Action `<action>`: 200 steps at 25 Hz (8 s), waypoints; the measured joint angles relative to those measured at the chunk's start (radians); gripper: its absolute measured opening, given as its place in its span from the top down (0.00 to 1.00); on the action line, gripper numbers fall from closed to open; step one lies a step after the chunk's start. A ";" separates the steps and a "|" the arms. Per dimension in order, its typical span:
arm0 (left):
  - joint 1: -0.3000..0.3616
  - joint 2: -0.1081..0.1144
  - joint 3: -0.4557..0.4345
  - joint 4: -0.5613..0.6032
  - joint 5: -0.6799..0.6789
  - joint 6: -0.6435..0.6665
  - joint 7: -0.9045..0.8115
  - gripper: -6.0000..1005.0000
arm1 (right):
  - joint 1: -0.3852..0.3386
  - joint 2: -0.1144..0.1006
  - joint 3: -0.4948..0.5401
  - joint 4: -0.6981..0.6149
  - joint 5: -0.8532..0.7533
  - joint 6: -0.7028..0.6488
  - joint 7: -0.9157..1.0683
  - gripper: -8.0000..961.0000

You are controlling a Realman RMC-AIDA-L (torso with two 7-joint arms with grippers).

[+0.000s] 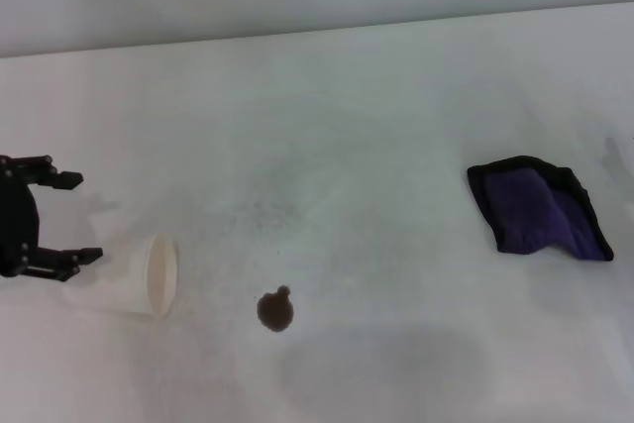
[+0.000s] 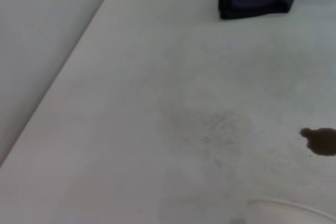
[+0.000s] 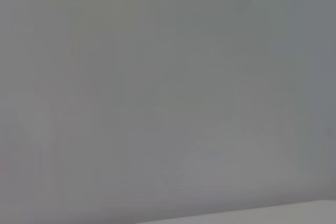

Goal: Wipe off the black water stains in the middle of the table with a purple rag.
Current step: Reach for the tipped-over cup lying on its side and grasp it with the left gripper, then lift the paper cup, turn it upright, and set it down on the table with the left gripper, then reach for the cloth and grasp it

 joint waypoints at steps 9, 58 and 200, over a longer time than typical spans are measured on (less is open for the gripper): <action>0.008 0.004 0.017 0.026 -0.001 -0.014 -0.006 0.13 | -0.003 -0.002 0.001 0.018 0.000 0.021 0.003 0.09; 0.005 0.001 0.224 -0.017 0.089 0.151 0.003 0.15 | 0.000 0.000 -0.010 0.071 -0.005 0.070 -0.004 0.09; 0.261 -0.101 0.110 -0.950 -1.467 0.212 0.900 0.11 | -0.027 -0.004 -0.115 -0.265 -0.007 0.033 0.366 0.10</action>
